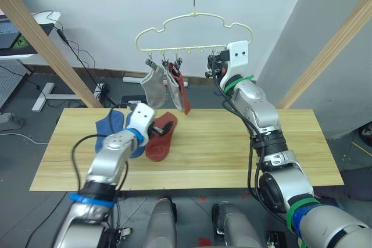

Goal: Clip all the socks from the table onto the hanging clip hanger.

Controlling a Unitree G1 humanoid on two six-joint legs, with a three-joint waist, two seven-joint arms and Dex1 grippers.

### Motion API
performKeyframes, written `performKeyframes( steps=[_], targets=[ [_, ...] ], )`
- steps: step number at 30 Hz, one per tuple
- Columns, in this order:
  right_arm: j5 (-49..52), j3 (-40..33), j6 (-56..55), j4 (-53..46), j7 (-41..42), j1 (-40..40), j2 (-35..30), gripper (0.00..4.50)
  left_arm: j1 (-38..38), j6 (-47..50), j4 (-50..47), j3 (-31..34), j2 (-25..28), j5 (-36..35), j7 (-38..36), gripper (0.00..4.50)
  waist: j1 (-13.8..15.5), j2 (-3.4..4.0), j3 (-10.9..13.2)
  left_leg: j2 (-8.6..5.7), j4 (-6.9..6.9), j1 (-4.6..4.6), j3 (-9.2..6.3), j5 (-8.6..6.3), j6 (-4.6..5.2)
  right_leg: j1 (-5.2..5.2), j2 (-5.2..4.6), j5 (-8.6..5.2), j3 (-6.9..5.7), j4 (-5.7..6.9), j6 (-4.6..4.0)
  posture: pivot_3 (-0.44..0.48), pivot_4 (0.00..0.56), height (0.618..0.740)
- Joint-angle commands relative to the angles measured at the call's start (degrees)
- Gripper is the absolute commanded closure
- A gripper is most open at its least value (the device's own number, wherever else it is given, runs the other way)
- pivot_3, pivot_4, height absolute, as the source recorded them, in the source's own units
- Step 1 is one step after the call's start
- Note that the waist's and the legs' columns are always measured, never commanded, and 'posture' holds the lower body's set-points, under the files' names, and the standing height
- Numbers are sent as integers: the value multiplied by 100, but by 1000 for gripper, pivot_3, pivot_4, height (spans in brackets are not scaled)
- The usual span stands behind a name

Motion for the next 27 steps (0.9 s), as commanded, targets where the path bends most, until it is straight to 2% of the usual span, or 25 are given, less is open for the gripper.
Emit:
performKeyframes(
  steps=[1, 4, 8, 11, 19, 22, 25, 27],
  targets=[
    [31, 15, 63, -431, -7, 56, -28, 4496, -253, -317, 703, -57, -52, 303, -13, 0, -46, 0, 0, 0, -1, -1, 2, 0, 0, -3, 0, 0, 1, 1, 0, 40, 241, 740],
    [-6, 55, 166, -623, -46, 178, -61, 4496, -477, -699, 1485, -158, -108, 684, 215, 0, -85, 1, 0, 2, -9, -1, -4, 0, 0, -6, 3, 0, -4, 5, 0, 26, 239, 740],
    [-26, 72, 298, -830, -82, 283, -97, 4496, -704, -857, 2116, -90, -207, 830, 296, 0, -108, 0, 0, 1, -8, -1, -3, 0, 0, -3, 0, 0, -4, 4, 0, 11, 237, 740],
    [-34, 61, 365, -916, -96, 320, -120, 4500, -701, -766, 2187, -117, -264, 798, 22, 532, -114, 0, 0, 0, -6, 0, -2, 0, 0, -2, 0, 1, -4, 6, 0, 11, 237, 740],
    [-26, 111, 394, -973, -42, 301, -96, 4500, -476, -715, 1859, -47, -281, 761, -268, 2749, -116, 2, -4, 0, 0, 2, -3, 0, 0, 1, 0, 1, -4, 12, 0, 19, 219, 740],
    [-15, 130, 386, -956, 1, 280, -94, 4500, -425, -728, 1757, 75, -325, 688, -244, 3456, -114, 2, -4, 0, 0, 2, -3, 0, 0, 1, -1, 1, -5, 12, 0, 30, 214, 740],
    [12, 136, 405, -945, 42, 256, -92, 4500, -340, -707, 1428, 273, -453, 454, -301, 4370, -113, 2, -5, 0, 1, 2, -3, 0, -1, 1, -1, 1, -5, 13, 0, 37, 207, 740],
    [31, 112, 407, -927, 34, 238, -87, 4500, -221, -536, 1070, 364, -560, 236, -443, 4493, -113, 1, -5, 0, 1, 1, -3, 0, -1, 1, -2, 2, -5, 12, 0, 41, 203, 740]
  ],
)
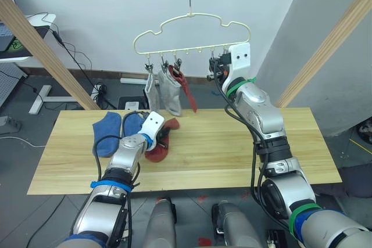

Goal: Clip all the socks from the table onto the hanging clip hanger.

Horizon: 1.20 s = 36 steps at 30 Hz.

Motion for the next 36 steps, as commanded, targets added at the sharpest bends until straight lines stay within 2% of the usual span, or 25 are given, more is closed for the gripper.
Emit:
performKeyframes(
  steps=[1, 7, 9, 13, 21, 36],
  targets=[
    [81, -42, -23, -205, 25, -111, -1, 4500, 212, 286, -730, 159, -182, -414, -271, 4493, 2, 0, 0, 0, 0, -1, 0, 0, 0, -1, 0, 0, 0, 0, 0, 41, 203, 740],
    [487, -413, 641, -439, -252, -180, 179, 4500, 693, 690, -2659, 438, -518, -1345, -588, 4493, 3, -1, -1, 2, 0, -2, -1, 1, -2, -2, 0, 1, -1, 3, -1, 45, 182, 740],
    [818, -760, 1178, -614, -553, -248, 308, 4500, 777, 631, -3267, 381, -506, -1400, -623, 4493, 3, -2, -2, 3, 1, -2, -3, 1, -2, -2, -1, 1, -2, 8, -1, 44, 181, 740],
    [1470, -1396, 2200, -830, -1112, -400, 509, 4500, 829, 242, -3813, 228, -565, -1293, -585, 4493, 5, 1, -16, 1, 6, 2, -3, 2, -3, 1, -2, 1, 0, 19, -1, 42, 183, 740],
    [2471, -2074, 3391, -1241, -1738, -650, 764, 4500, 679, -79, -3757, 176, -894, -1219, -277, 4493, 12, -1, -25, -2, 10, 2, -4, 2, 0, 1, 0, 1, 0, 20, -1, 32, 189, 740],
    [3126, -2123, 3904, -1442, -2011, -695, 841, 4500, 421, -195, -3250, 435, -912, -1370, -249, 4493, 1, -1, -24, -1, 8, -3, -5, 1, 1, -2, 2, 0, -1, 18, -1, 34, 190, 740]
  ],
)
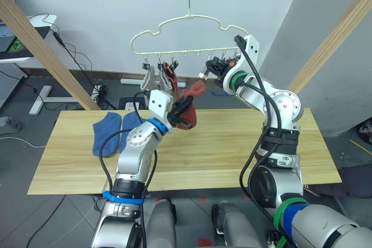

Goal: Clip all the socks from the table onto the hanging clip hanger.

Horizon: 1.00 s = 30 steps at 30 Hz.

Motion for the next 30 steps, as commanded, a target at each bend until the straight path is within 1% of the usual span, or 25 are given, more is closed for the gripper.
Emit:
performKeyframes(
  steps=[1, 5, 10, 16, 17, 25, 27, 28, 30],
  targets=[
    [216, -4, 40, -280, -46, -26, 38, 4500, -140, -146, -43, 89, -44, -116, 22, 4493, 0, 0, 0, 0, 0, 0, 0, 0, 0, 0, 0, 0, -1, 0, 0, 34, 190, 740],
    [243, 31, 36, -274, -74, -28, 29, 4500, -292, -144, 47, 165, -98, -193, 45, 4493, 1, 0, 0, 0, 0, 0, 0, 0, 0, 0, 0, 0, -1, 0, 0, 31, 188, 740],
    [252, 36, 6, -219, -78, -42, 3, 4500, -437, -166, 186, 210, -145, -225, -4, 4493, 0, 0, 0, 0, 0, -4, -2, 0, 0, 0, 0, 0, -3, -4, 0, 28, 199, 740],
    [259, 54, -24, -212, -102, -60, 28, 4500, -498, -135, 220, 165, -214, -287, -67, 4493, -4, 0, 0, 0, -1, -4, -2, 0, 0, 0, 2, 0, -3, -4, 0, 20, 204, 740],
    [265, 58, -19, -220, -109, -58, 42, 4500, -504, -138, 222, 160, -222, -283, -69, 4493, -5, 0, 0, 0, -1, -4, -2, 0, 0, -1, 2, 0, -2, -5, 0, 19, 211, 740],
    [371, 94, 61, -282, -93, -18, 83, 4500, -577, -107, 200, 151, -268, -293, -51, 4493, -9, 0, 0, 0, -1, -4, -3, 0, 0, 0, 2, 0, -3, -5, 0, 20, 212, 740],
    [394, 111, 73, -297, -68, -5, 77, 3808, -570, -98, 181, 151, -263, -299, -59, 4500, -9, 0, 0, 0, -1, -4, -3, 0, 0, 0, 2, 0, -3, -5, 0, 20, 212, 740],
    [400, 120, 70, -301, -55, 0, 71, 3557, -568, -93, 173, 150, -260, -300, -63, 4500, -9, 0, 0, 1, -1, -5, -3, 0, 0, 0, 2, 0, -3, -6, 0, 20, 212, 740],
    [393, 149, 63, -317, -19, 20, 48, 2783, -568, -92, 163, 138, -248, -289, -72, 4500, -10, 0, 0, 1, -1, -5, -4, 0, 0, 0, 2, 0, -3, -6, 0, 19, 212, 740]
  ],
)
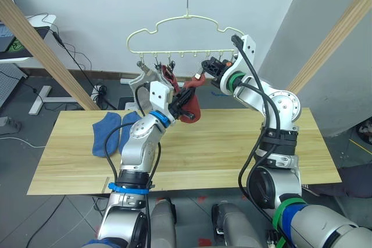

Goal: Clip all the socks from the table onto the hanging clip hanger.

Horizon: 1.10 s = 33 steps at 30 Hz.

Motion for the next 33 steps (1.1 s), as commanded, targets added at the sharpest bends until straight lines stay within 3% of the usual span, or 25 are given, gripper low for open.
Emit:
performKeyframes(
  steps=[1, 6, 8, 21, 31, 33],
  targets=[
    [147, 125, -10, -278, 117, 12, -43, 2461, -91, -74, -207, -34, -27, -97, -45, 4500, -2, 0, 0, 0, 0, 0, 0, 0, 0, 0, 0, 0, 0, -1, 0, 19, 212, 740],
    [107, 267, 29, -498, 246, 121, -254, 681, -78, 21, -288, -83, -15, -139, -100, 4500, 0, 0, 0, 0, 0, -2, 0, 0, 0, 0, 0, 0, 0, -4, 0, 17, 212, 740],
    [160, 282, 89, -638, 322, 213, -379, 0, -87, 51, -263, -93, -21, -157, -118, 3947, 1, 0, 0, 0, 0, -4, -1, 0, 0, 1, 0, 0, -1, -8, 0, 17, 212, 740],
    [-75, 978, 36, -1886, 1211, 1138, -1603, 0, -33, 322, -244, -21, 113, -338, -326, 36, -38, 0, 0, 0, -1, -12, -4, -1, 2, -1, 2, 0, -1, -18, 1, -2, 216, 740],
    [-1112, 1915, -1260, -2152, 1548, 1816, -1888, 0, 436, 1110, -1264, 168, 913, -663, -413, 36, -151, 0, 0, 1, -1, -11, -6, -1, 2, 0, 2, -1, -1, -18, 2, -2, 216, 740],
    [-1328, 2056, -1496, -2133, 1560, 1937, -1880, 381, 576, 1369, -1665, 249, 1116, -821, -398, 0, -152, 0, 0, 1, -1, -11, -6, -1, 1, -1, 2, -1, -1, -18, 2, -2, 216, 740]
  ],
)
